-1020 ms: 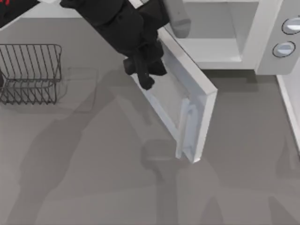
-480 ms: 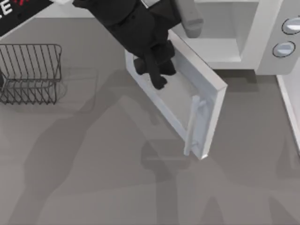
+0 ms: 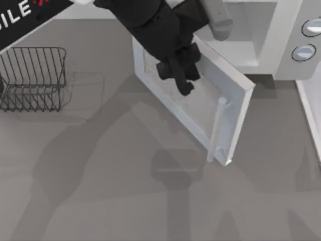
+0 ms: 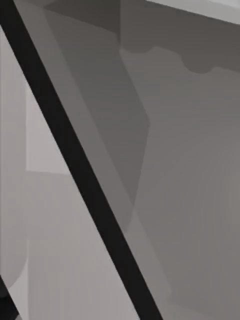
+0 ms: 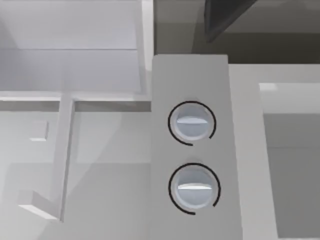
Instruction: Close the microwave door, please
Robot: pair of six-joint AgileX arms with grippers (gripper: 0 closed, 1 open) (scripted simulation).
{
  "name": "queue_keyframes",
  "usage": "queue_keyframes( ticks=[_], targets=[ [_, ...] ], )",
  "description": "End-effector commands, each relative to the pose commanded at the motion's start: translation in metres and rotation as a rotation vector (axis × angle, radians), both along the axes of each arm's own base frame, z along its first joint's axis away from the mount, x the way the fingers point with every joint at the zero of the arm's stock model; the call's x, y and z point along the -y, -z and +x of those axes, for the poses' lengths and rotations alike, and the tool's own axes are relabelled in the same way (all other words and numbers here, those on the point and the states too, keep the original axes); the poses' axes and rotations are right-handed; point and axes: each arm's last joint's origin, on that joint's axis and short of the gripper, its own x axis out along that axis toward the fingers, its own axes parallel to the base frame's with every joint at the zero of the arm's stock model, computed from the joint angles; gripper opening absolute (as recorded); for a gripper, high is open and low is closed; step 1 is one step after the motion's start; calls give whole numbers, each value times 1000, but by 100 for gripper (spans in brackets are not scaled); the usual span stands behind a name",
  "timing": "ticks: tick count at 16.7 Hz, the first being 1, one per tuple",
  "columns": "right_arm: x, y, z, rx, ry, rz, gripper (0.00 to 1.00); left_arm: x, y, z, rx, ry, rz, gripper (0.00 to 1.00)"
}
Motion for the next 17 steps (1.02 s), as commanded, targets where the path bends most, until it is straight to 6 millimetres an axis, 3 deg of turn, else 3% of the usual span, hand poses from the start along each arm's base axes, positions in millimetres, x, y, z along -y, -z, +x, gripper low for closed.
queue_keyframes(
  ticks=[8, 13, 17],
  targets=[
    [0, 0, 0, 0, 0, 0, 100, 18, 20, -4, -89, 25, 47, 0],
    [0, 0, 0, 0, 0, 0, 100, 18, 0, 0, -3, -3, 0, 0],
    [0, 0, 0, 0, 0, 0, 100, 18, 1, 0, -6, -2, 2, 0]
  ],
)
